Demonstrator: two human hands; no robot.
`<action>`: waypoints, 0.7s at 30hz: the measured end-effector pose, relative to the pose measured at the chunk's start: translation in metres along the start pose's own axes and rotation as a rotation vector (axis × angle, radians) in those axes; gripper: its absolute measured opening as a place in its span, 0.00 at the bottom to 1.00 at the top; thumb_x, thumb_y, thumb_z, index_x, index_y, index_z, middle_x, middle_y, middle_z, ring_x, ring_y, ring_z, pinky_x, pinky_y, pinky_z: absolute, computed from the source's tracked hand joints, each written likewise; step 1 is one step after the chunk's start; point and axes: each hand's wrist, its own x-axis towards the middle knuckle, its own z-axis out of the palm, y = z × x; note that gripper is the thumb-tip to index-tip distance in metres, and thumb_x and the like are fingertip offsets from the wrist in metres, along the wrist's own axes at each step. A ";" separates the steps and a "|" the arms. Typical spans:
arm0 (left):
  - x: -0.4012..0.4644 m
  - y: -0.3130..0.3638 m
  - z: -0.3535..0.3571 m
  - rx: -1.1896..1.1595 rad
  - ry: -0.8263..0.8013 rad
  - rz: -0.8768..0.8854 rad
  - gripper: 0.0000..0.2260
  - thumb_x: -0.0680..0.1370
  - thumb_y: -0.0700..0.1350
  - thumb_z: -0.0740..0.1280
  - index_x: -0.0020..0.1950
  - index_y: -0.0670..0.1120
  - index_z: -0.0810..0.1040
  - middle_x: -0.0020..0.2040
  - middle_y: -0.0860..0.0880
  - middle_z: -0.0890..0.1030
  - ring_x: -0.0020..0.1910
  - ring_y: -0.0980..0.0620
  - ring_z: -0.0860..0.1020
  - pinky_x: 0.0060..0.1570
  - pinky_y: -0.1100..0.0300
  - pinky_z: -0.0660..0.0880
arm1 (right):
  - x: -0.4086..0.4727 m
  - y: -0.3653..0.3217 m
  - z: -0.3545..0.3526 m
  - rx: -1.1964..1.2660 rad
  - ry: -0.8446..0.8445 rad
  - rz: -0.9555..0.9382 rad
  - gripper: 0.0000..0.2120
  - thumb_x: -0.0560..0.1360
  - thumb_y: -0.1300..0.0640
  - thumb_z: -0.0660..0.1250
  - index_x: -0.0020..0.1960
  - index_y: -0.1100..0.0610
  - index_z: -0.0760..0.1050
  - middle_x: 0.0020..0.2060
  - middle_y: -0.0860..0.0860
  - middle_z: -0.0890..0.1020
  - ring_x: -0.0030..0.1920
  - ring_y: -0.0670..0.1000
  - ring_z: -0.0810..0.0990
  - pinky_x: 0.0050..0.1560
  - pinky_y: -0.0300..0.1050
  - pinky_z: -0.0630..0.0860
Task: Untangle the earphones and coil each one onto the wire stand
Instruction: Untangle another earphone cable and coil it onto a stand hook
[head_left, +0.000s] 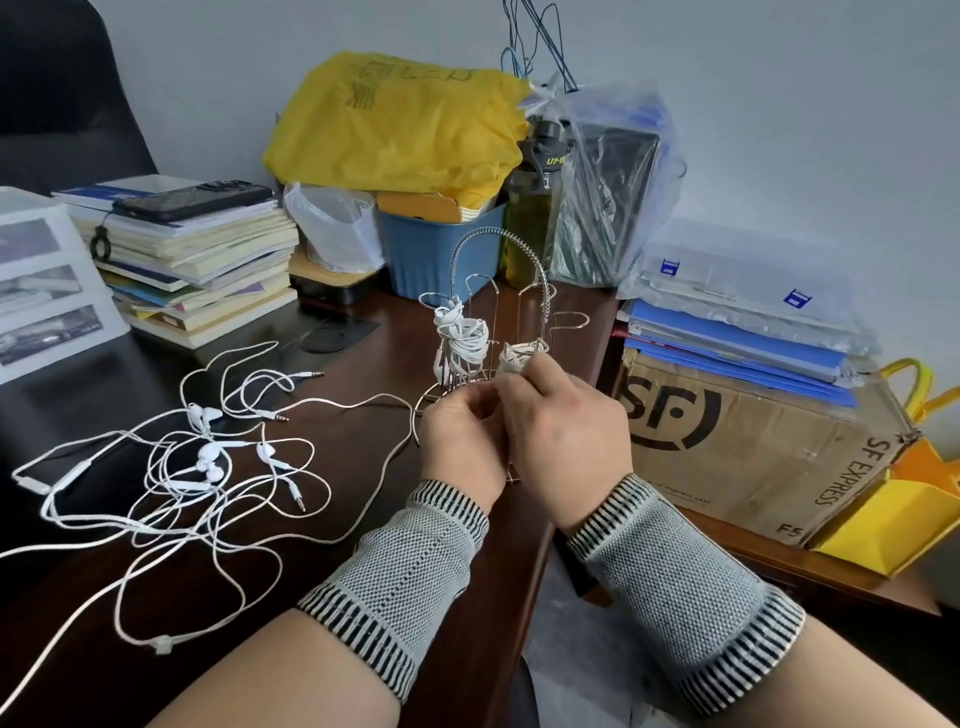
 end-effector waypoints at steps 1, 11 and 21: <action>0.002 -0.005 -0.001 0.032 0.021 0.049 0.18 0.80 0.33 0.59 0.31 0.42 0.76 0.23 0.50 0.76 0.21 0.56 0.75 0.23 0.69 0.71 | -0.003 0.002 0.001 -0.003 0.005 0.003 0.04 0.71 0.57 0.67 0.40 0.56 0.80 0.34 0.51 0.75 0.27 0.52 0.74 0.24 0.39 0.60; -0.002 -0.010 0.000 0.124 0.067 0.198 0.05 0.76 0.36 0.69 0.46 0.42 0.85 0.38 0.44 0.85 0.31 0.59 0.77 0.34 0.65 0.76 | -0.019 0.022 -0.003 0.259 0.074 0.149 0.12 0.76 0.53 0.61 0.44 0.58 0.81 0.36 0.52 0.77 0.28 0.53 0.76 0.22 0.46 0.74; -0.002 -0.007 0.001 0.047 0.090 0.147 0.09 0.78 0.38 0.68 0.38 0.46 0.79 0.29 0.54 0.80 0.26 0.62 0.75 0.27 0.68 0.72 | 0.007 0.004 -0.011 0.347 0.123 0.163 0.11 0.75 0.53 0.62 0.42 0.57 0.79 0.36 0.51 0.76 0.28 0.53 0.76 0.23 0.48 0.74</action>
